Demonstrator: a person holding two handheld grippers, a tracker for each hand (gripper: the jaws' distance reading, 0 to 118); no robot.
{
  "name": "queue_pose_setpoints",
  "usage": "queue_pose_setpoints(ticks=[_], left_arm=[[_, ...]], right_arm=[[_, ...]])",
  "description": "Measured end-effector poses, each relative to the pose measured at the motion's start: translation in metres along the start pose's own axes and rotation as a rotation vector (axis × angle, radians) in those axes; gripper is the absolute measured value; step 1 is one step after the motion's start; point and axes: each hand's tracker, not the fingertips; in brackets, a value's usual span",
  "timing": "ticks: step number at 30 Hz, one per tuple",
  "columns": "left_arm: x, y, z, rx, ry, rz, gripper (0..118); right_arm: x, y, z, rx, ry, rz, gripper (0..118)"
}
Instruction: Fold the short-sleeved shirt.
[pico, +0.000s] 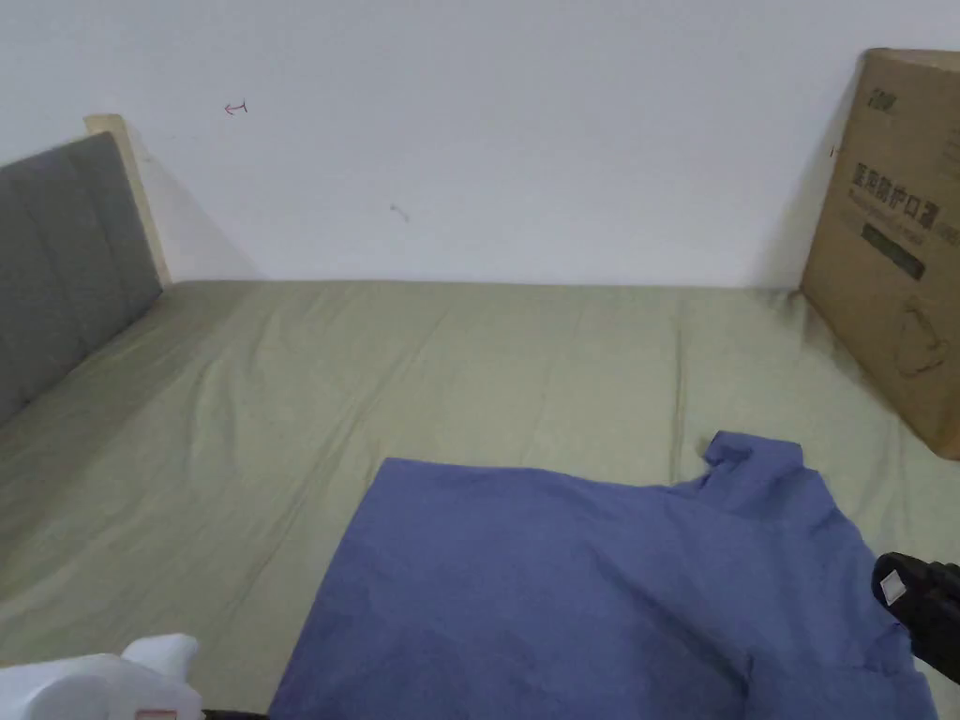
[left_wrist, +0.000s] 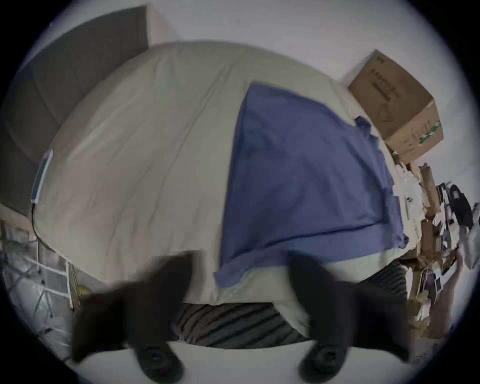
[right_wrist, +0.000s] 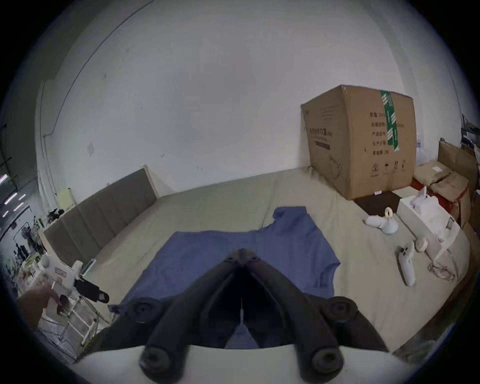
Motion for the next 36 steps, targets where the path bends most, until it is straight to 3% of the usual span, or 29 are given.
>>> queue_pose_setpoints(ticks=[1, 5, 6, 7, 8, 9, 10, 13, 15, 17, 18, 21, 24, 27, 30, 31, 32, 34, 36], left_arm=[[-0.001, -0.006, -0.008, 0.011, 0.005, -0.023, 109], [0.001, -0.014, -0.035, -0.036, 0.041, -0.123, 103], [0.0, -0.017, -0.042, -0.075, -0.006, -0.109, 88], [0.002, -0.017, -0.047, -0.085, -0.026, -0.101, 42], [0.005, -0.02, -0.05, -0.078, 0.007, -0.108, 29], [0.005, -0.023, -0.045, -0.031, 0.063, -0.146, 25], [0.007, -0.024, -0.037, -0.008, 0.036, -0.157, 6], [0.017, -0.028, -0.016, 0.075, -0.001, -0.184, 4], [0.018, -0.03, -0.004, 0.125, -0.017, -0.161, 4], [0.029, -0.032, 0.012, 0.177, -0.017, -0.139, 4], [0.029, -0.032, 0.016, 0.196, -0.025, -0.128, 4], [0.036, -0.029, 0.023, 0.198, -0.051, -0.103, 4], [0.041, -0.026, 0.022, 0.188, -0.035, -0.114, 4], [0.041, -0.026, 0.018, 0.17, -0.003, -0.119, 4], [0.038, -0.028, 0.018, 0.157, -0.007, -0.092, 4], [0.037, -0.029, 0.02, 0.157, -0.004, -0.091, 4], [0.037, -0.03, 0.021, 0.157, -0.002, -0.091, 4], [0.037, -0.033, 0.025, 0.156, -0.001, -0.093, 4], [0.036, -0.032, 0.028, 0.157, -0.002, -0.096, 4]], right_arm=[[0.002, -0.003, -0.001, -0.013, -0.003, -0.005, 0], [0.012, -0.013, -0.003, -0.052, -0.026, -0.019, 0], [0.015, -0.014, -0.002, -0.061, -0.039, -0.019, 0], [0.019, -0.016, -0.002, -0.069, -0.051, -0.02, 0], [0.022, -0.017, 0.0, -0.076, -0.061, -0.021, 0], [0.026, -0.018, 0.001, -0.087, -0.075, -0.022, 0], [0.032, -0.02, 0.004, -0.099, -0.089, -0.023, 0], [0.056, -0.031, 0.01, -0.171, -0.103, -0.045, 0], [0.073, -0.04, 0.01, -0.24, -0.192, -0.059, 2], [0.096, -0.051, -0.001, -0.397, -0.256, -0.108, 79], [0.105, -0.058, -0.008, -0.483, -0.281, -0.129, 94], [0.127, -0.083, -0.022, -0.597, -0.33, -0.135, 94], [0.139, -0.101, -0.039, -0.714, -0.369, -0.092, 94], [0.145, -0.114, -0.05, -0.756, -0.332, -0.099, 92], [0.138, -0.11, -0.039, -0.726, -0.299, -0.058, 64], [0.136, -0.106, -0.034, -0.704, -0.262, -0.055, 28], [0.134, -0.102, -0.031, -0.703, -0.224, -0.075, 2], [0.129, -0.098, -0.022, -0.693, -0.26, -0.049, 2], [0.13, -0.093, -0.017, -0.684, -0.235, -0.053, 2]])
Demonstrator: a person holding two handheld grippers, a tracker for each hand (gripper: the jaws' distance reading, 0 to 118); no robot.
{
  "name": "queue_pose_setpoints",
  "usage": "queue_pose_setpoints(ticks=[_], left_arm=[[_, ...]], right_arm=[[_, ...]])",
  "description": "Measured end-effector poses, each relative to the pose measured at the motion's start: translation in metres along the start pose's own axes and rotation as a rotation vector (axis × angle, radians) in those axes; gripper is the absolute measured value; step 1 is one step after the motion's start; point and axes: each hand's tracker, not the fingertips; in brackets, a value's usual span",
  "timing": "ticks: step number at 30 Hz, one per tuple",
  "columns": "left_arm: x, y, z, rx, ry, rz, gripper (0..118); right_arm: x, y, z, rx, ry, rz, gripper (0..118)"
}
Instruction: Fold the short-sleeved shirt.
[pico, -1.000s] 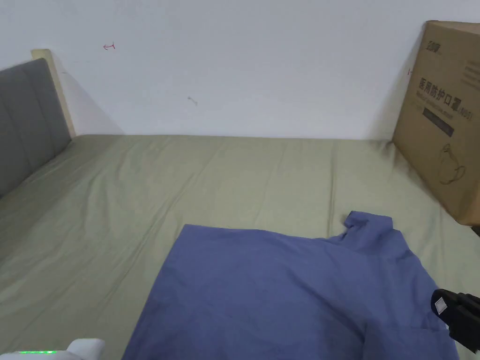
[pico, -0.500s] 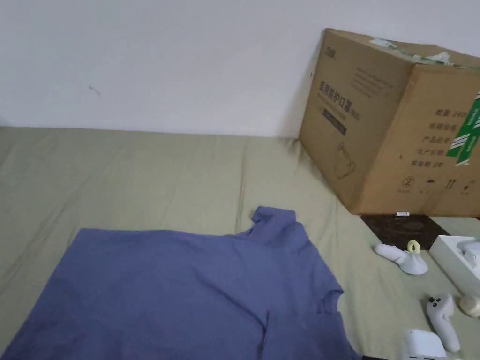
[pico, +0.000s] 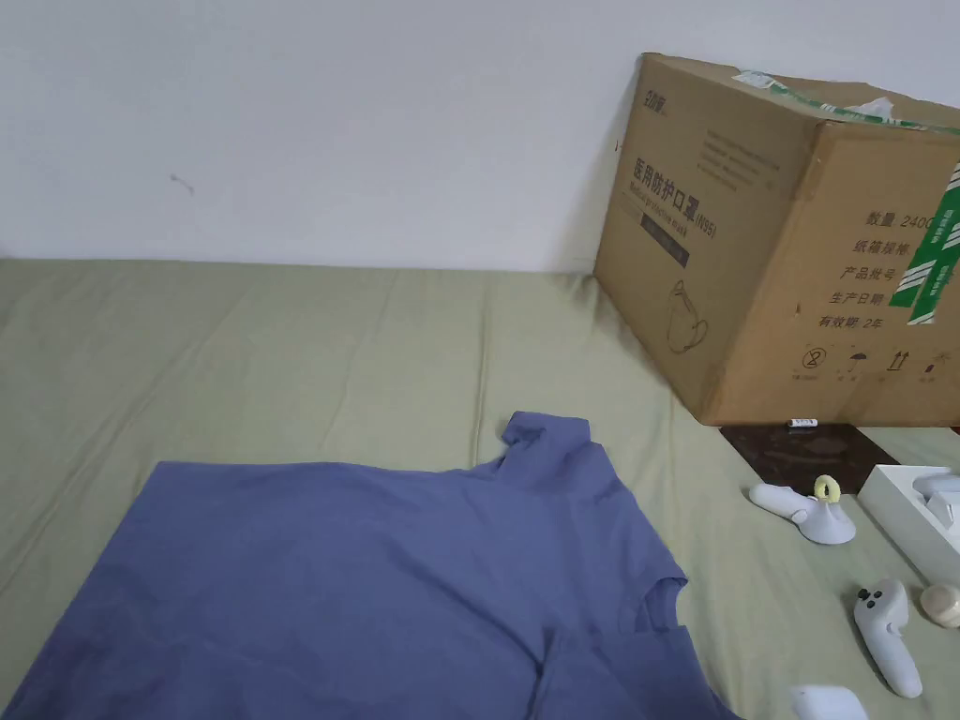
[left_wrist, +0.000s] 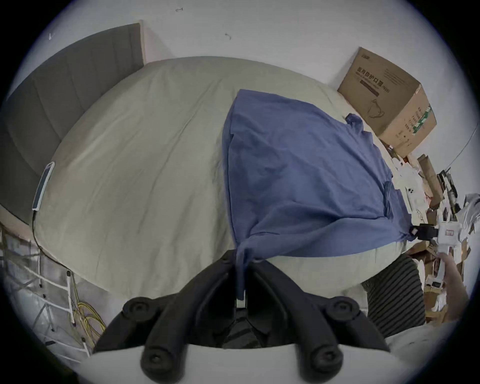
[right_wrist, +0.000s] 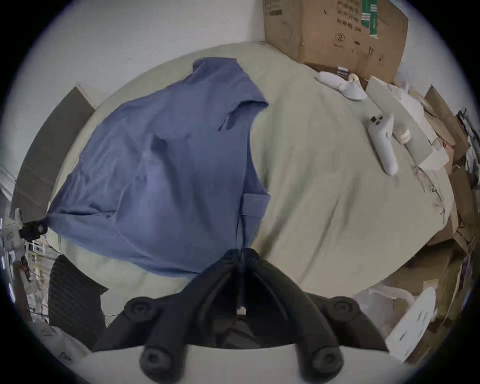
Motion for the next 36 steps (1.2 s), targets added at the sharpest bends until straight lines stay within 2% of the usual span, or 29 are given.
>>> queue_pose_setpoints(ticks=[4, 6, 10, 13, 14, 19, 22, 25, 26, 27, 28, 29, 30, 31, 36], left_arm=[[-0.001, 0.016, 0.002, 0.006, -0.007, 0.01, 4], [-0.001, 0.035, -0.001, -0.002, -0.011, 0.011, 4], [0.001, 0.092, -0.02, 0.002, -0.014, -0.021, 4], [0.004, 0.144, -0.049, -0.008, -0.019, -0.025, 4], [0.006, 0.161, -0.062, -0.012, -0.016, -0.029, 4], [0.007, 0.218, -0.137, -0.071, -0.005, -0.046, 4], [-0.001, 0.229, -0.172, -0.111, -0.012, -0.033, 4], [-0.006, 0.226, -0.189, -0.135, -0.054, 0.004, 4], [-0.008, 0.224, -0.189, -0.135, -0.057, 0.022, 6], [-0.008, 0.221, -0.186, -0.111, -0.069, 0.034, 16], [-0.008, 0.218, -0.18, -0.067, -0.079, 0.036, 51], [-0.008, 0.215, -0.175, -0.047, -0.076, 0.029, 90], [-0.007, 0.211, -0.169, -0.037, -0.083, 0.024, 113], [-0.007, 0.208, -0.157, 0.011, -0.113, 0.025, 118], [0.009, 0.183, -0.091, 0.212, -0.195, 0.013, 118]], right_arm=[[0.005, 0.009, 0.017, 0.029, 0.051, -0.08, 2], [0.006, 0.017, 0.023, 0.03, 0.058, -0.083, 2], [0.005, 0.052, 0.028, 0.035, 0.082, -0.1, 2], [0.006, 0.091, 0.02, 0.028, 0.083, -0.172, 2], [0.008, 0.107, 0.012, 0.029, 0.102, -0.193, 2], [0.012, 0.187, -0.05, -0.003, 0.062, -0.18, 2], [0.016, 0.217, -0.087, -0.02, 0.072, -0.269, 2], [0.013, 0.229, -0.114, -0.079, 0.023, -0.268, 4], [0.012, 0.228, -0.118, -0.082, 0.026, -0.269, 8], [0.011, 0.227, -0.119, -0.075, 0.022, -0.268, 20], [0.009, 0.223, -0.116, -0.057, 0.012, -0.262, 53], [0.008, 0.22, -0.11, -0.027, 0.009, -0.253, 85], [0.007, 0.216, -0.104, 0.006, 0.011, -0.251, 106], [0.005, 0.21, -0.093, 0.056, 0.03, -0.244, 117], [-0.022, 0.169, -0.024, 0.28, 0.086, -0.186, 117]])
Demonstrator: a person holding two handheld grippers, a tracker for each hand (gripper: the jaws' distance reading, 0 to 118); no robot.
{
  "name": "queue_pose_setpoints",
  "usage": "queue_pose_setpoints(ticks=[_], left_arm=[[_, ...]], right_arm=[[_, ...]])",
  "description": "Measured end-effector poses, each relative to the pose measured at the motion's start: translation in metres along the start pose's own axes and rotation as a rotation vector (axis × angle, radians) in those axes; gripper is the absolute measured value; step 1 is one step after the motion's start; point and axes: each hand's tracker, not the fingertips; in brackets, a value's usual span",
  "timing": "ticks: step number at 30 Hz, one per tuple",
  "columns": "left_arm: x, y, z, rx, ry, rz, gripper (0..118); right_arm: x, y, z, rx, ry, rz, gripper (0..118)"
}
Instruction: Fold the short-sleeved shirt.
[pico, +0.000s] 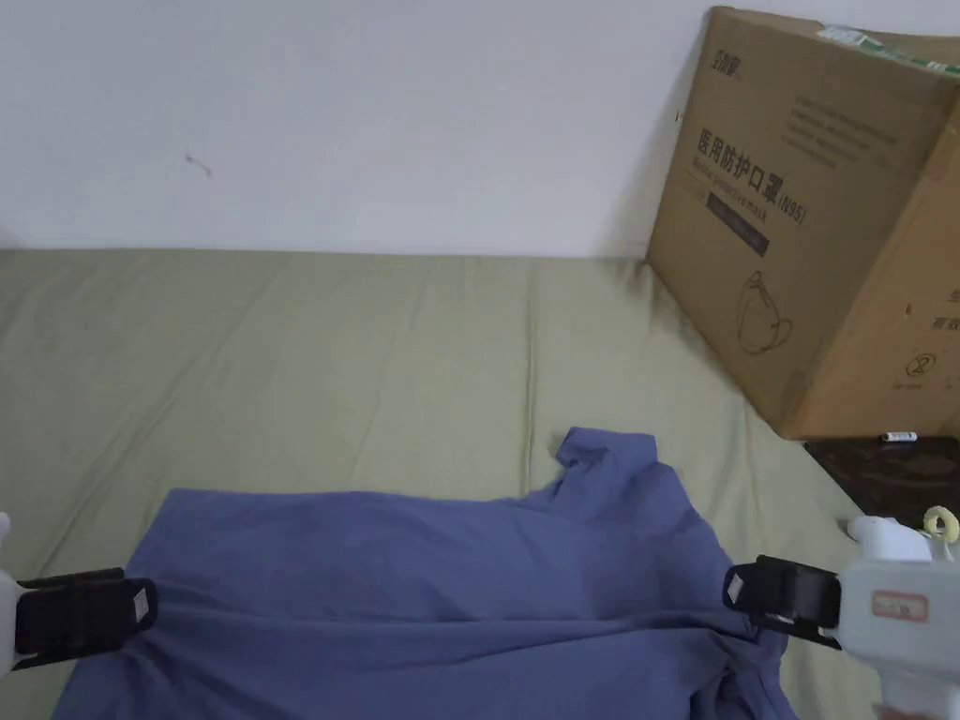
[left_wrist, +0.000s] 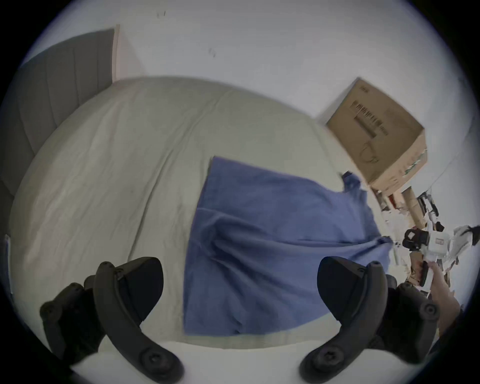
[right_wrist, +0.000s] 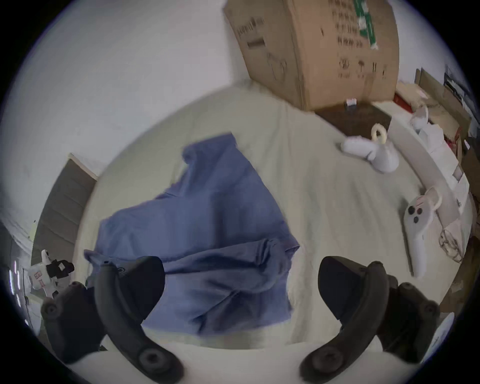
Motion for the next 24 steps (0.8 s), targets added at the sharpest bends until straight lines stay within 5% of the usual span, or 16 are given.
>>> queue_pose_setpoints(ticks=[3, 5, 6, 7, 8, 9, 10, 11, 16, 22, 23, 24], left_arm=[[0.023, -0.021, 0.041, 0.129, -0.002, 0.008, 117], [0.04, -0.041, 0.07, 0.244, -0.018, 0.009, 90], [0.049, -0.05, 0.084, 0.293, -0.019, 0.0, 61], [0.053, -0.059, 0.094, 0.324, -0.004, -0.016, 26], [0.059, -0.066, 0.102, 0.338, 0.014, -0.03, 15], [0.067, -0.073, 0.108, 0.343, 0.05, -0.051, 15], [0.071, -0.08, 0.115, 0.366, 0.074, -0.072, 1], [0.067, -0.085, 0.117, 0.362, 0.048, -0.074, 1], [0.057, -0.074, 0.126, 0.325, 0.096, -0.057, 1], [-0.007, -0.045, 0.038, -0.113, 0.12, 0.052, 4], [-0.013, -0.048, 0.025, -0.117, 0.148, 0.045, 20], [-0.018, -0.049, 0.01, -0.146, 0.199, 0.028, 54]], right_arm=[[-0.024, -0.028, 0.043, 0.127, 0.056, 0.06, 116], [-0.041, -0.049, 0.071, 0.255, 0.094, 0.092, 108], [-0.049, -0.059, 0.084, 0.315, 0.1, 0.111, 96], [-0.056, -0.069, 0.096, 0.365, 0.119, 0.119, 70], [-0.064, -0.074, 0.104, 0.4, 0.124, 0.12, 58], [-0.07, -0.079, 0.11, 0.425, 0.121, 0.12, 58], [-0.074, -0.081, 0.112, 0.419, 0.119, 0.121, 19], [-0.077, -0.084, 0.116, 0.432, 0.105, 0.117, 0], [-0.079, -0.074, 0.113, 0.403, 0.118, 0.118, 1], [-0.072, -0.065, 0.098, 0.311, 0.097, 0.126, 1], [-0.071, -0.065, 0.094, 0.29, 0.091, 0.119, 1], [-0.069, -0.066, 0.09, 0.27, 0.091, 0.11, 1]])
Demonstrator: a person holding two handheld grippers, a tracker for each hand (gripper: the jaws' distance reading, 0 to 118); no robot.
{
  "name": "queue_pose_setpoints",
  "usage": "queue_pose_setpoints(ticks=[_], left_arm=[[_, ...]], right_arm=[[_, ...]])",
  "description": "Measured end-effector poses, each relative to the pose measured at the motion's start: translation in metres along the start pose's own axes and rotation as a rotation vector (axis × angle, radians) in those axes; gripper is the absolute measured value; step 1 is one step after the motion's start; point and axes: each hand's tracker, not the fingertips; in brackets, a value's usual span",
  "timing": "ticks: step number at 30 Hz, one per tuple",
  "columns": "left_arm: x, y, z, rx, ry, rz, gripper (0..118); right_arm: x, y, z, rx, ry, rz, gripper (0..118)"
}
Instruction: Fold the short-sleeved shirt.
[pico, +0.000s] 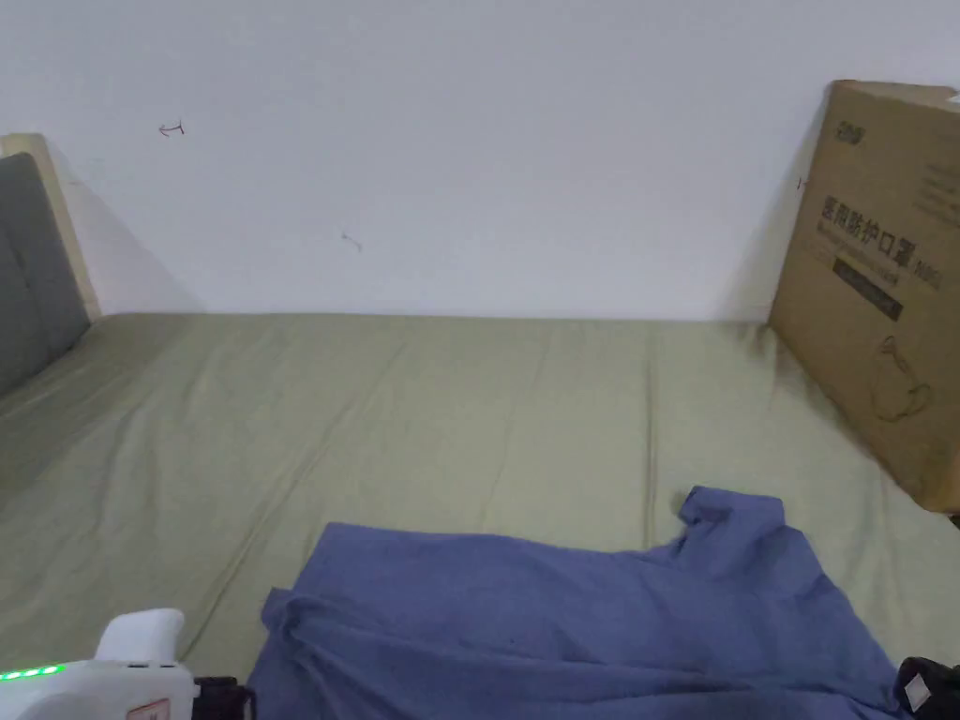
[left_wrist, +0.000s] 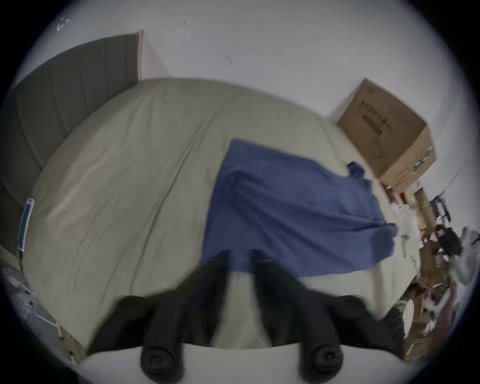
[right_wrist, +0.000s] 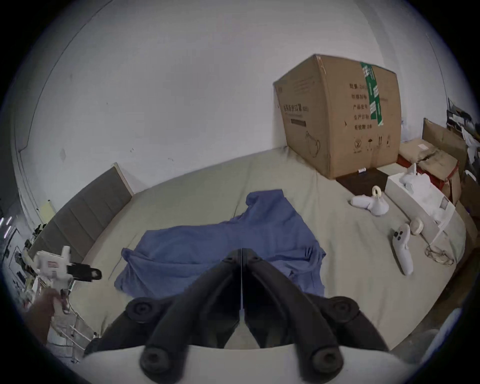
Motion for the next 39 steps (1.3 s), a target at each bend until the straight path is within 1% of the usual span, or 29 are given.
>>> queue_pose_setpoints(ticks=[1, 2, 4, 6, 8, 9, 10, 11, 12, 13, 14, 17, 18, 19, 21, 22, 23, 26, 27, 28, 29, 30, 31, 32, 33, 34, 35, 36, 39], left_arm=[[-0.004, 0.002, -0.018, -0.03, 0.033, -0.01, 104], [-0.007, 0.002, -0.035, -0.063, 0.055, -0.01, 118], [-0.01, -0.002, -0.057, -0.065, 0.086, -0.022, 117], [-0.013, -0.002, -0.084, -0.122, 0.145, -0.02, 117], [-0.013, -0.01, -0.102, -0.185, 0.129, -0.016, 117], [-0.005, -0.011, -0.097, -0.145, 0.149, -0.042, 114], [0.001, -0.01, -0.087, -0.099, 0.147, -0.07, 95], [0.007, -0.013, -0.072, -0.056, 0.11, -0.077, 66], [0.013, -0.014, -0.061, -0.019, 0.1, -0.104, 26], [0.02, -0.014, -0.052, 0.013, 0.064, -0.133, 3], [0.025, -0.015, -0.046, 0.025, 0.057, -0.156, 3], [0.025, -0.011, -0.024, 0.036, 0.033, -0.14, 3], [0.023, -0.008, -0.019, 0.056, 0.031, -0.122, 3], [0.021, -0.01, -0.011, 0.07, 0.032, -0.102, 3], [0.016, -0.006, -0.006, 0.081, 0.02, -0.088, 3], [0.015, -0.004, -0.005, 0.078, 0.021, -0.087, 3], [0.013, -0.003, -0.002, 0.078, 0.022, -0.084, 3], [0.011, -0.004, -0.005, 0.07, 0.023, -0.077, 3], [0.009, -0.004, -0.006, 0.062, 0.022, -0.068, 3], [0.008, -0.004, -0.008, 0.051, 0.016, -0.058, 3], [0.007, -0.005, -0.01, 0.042, 0.015, -0.051, 3], [0.007, -0.006, -0.012, 0.035, 0.016, -0.047, 3], [0.005, -0.006, -0.012, 0.032, 0.016, -0.046, 3], [0.006, -0.006, -0.012, 0.028, 0.016, -0.049, 3], [0.006, -0.006, -0.011, 0.025, 0.017, -0.054, 3], [0.007, -0.006, -0.011, 0.025, 0.016, -0.056, 3], [0.006, -0.005, -0.01, 0.026, 0.014, -0.056, 3], [0.005, -0.004, -0.008, 0.028, 0.015, -0.053, 3], [-0.001, -0.001, 0.006, 0.05, 0.003, -0.03, 3]], right_arm=[[0.002, -0.001, -0.003, -0.017, 0.001, -0.009, 0], [0.004, -0.003, -0.006, -0.024, -0.001, -0.016, 1], [0.008, -0.005, -0.011, -0.04, -0.007, -0.028, 1], [0.012, -0.008, -0.015, -0.056, -0.021, -0.036, 1], [0.017, -0.008, -0.019, -0.069, -0.037, -0.039, 1], [0.02, -0.008, -0.021, -0.074, -0.051, -0.034, 1], [0.024, -0.007, -0.024, -0.081, -0.074, -0.02, 0], [0.028, -0.006, -0.026, -0.087, -0.098, 0.004, 0], [0.035, -0.007, -0.028, -0.095, -0.125, 0.026, 1], [0.042, -0.007, -0.032, -0.113, -0.147, 0.039, 1], [0.048, -0.007, -0.036, -0.13, -0.159, 0.039, 1], [0.075, -0.01, -0.053, -0.209, -0.174, -0.003, 2], [0.084, -0.011, -0.063, -0.259, -0.166, -0.014, 8], [0.092, -0.014, -0.074, -0.306, -0.166, -0.022, 28], [0.107, -0.021, -0.096, -0.382, -0.22, -0.031, 91], [0.113, -0.024, -0.108, -0.417, -0.234, -0.027, 110], [0.117, -0.024, -0.117, -0.43, -0.247, -0.024, 110], [0.124, -0.031, -0.15, -0.526, -0.28, 0.019, 110], [0.126, -0.033, -0.159, -0.568, -0.291, 0.019, 110], [0.129, -0.036, -0.165, -0.593, -0.294, 0.0, 108], [0.13, -0.037, -0.169, -0.614, -0.281, -0.02, 104], [0.129, -0.035, -0.168, -0.605, -0.275, -0.018, 103], [0.124, -0.03, -0.163, -0.596, -0.279, 0.003, 94], [0.12, -0.027, -0.157, -0.591, -0.269, 0.025, 75], [0.115, -0.024, -0.153, -0.586, -0.261, 0.051, 45], [0.109, -0.019, -0.147, -0.58, -0.218, 0.089, 2], [0.107, -0.017, -0.144, -0.596, -0.173, 0.083, 2], [0.101, -0.016, -0.141, -0.595, -0.162, 0.076, 2], [0.102, 0.001, -0.123, -0.556, -0.175, 0.09, 2]])
